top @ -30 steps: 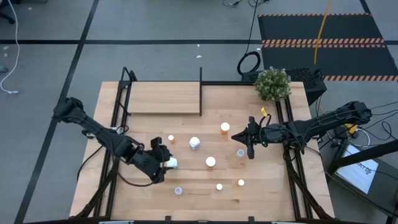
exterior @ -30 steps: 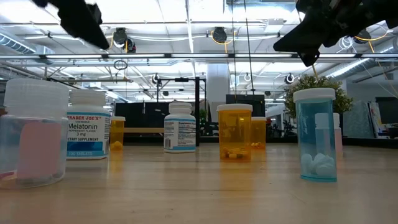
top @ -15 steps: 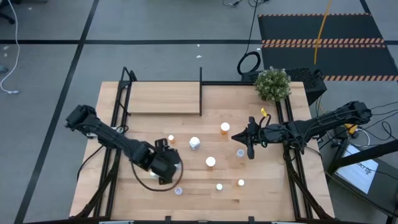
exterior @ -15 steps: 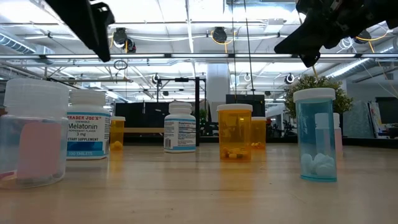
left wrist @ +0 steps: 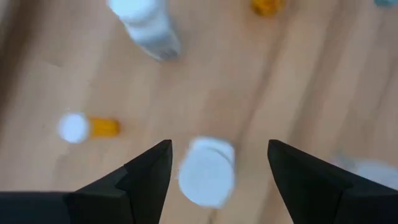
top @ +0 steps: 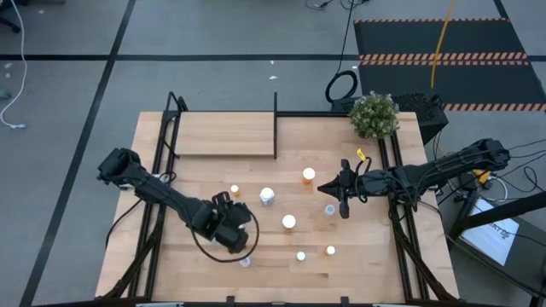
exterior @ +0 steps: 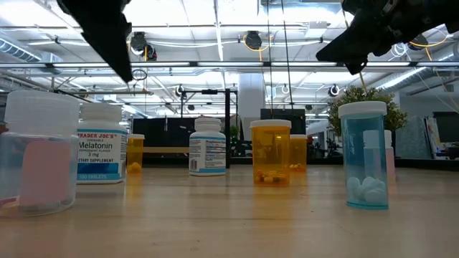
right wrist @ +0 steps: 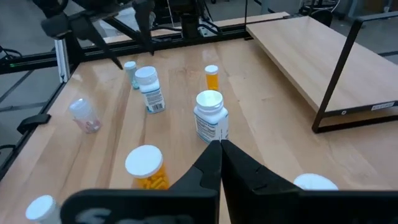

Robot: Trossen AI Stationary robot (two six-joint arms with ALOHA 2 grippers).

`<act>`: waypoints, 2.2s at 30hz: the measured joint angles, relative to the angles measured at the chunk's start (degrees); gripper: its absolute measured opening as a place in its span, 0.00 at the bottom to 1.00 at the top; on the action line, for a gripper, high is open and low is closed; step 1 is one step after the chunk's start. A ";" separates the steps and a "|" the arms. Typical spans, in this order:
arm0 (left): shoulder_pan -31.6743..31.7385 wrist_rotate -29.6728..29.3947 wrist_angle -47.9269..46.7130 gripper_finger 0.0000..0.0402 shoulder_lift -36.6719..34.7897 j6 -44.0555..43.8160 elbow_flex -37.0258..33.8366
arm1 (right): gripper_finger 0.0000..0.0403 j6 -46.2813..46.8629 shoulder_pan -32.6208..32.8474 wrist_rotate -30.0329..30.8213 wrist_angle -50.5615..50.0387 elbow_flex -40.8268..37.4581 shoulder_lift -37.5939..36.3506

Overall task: Pick and place medicine bottles onto shelf by color
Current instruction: Put the bottom white pill bottle on the shelf

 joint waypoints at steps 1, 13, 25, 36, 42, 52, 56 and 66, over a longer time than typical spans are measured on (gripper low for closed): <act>-0.62 -0.41 0.06 0.66 0.00 -0.70 0.00 | 0.00 -0.12 0.00 0.02 0.00 0.00 0.00; -3.16 -2.72 0.58 0.66 0.17 -4.08 -4.24 | 0.00 -1.17 -2.51 -0.09 0.46 0.00 0.00; -1.65 -3.39 12.73 0.71 0.15 1.71 -13.80 | 0.00 -1.65 -4.42 -0.13 0.44 0.00 0.00; 1.42 -0.97 20.44 0.54 0.15 9.23 -17.53 | 0.00 -1.32 -4.42 -0.15 0.38 0.00 0.00; 2.01 1.66 20.12 0.42 0.07 11.73 -16.79 | 0.00 0.85 -4.42 -0.16 0.35 0.00 0.00; 3.11 1.55 18.79 0.48 -2.60 24.98 -8.51 | 0.00 4.44 -4.39 -0.17 3.19 0.00 0.06; 4.25 1.50 18.06 0.43 -3.95 31.26 -3.81 | 0.00 4.27 -4.39 -2.45 8.80 -0.02 1.25; 5.74 1.59 17.55 0.47 -6.21 47.51 5.68 | 0.04 6.73 -4.17 -16.40 33.09 0.00 12.55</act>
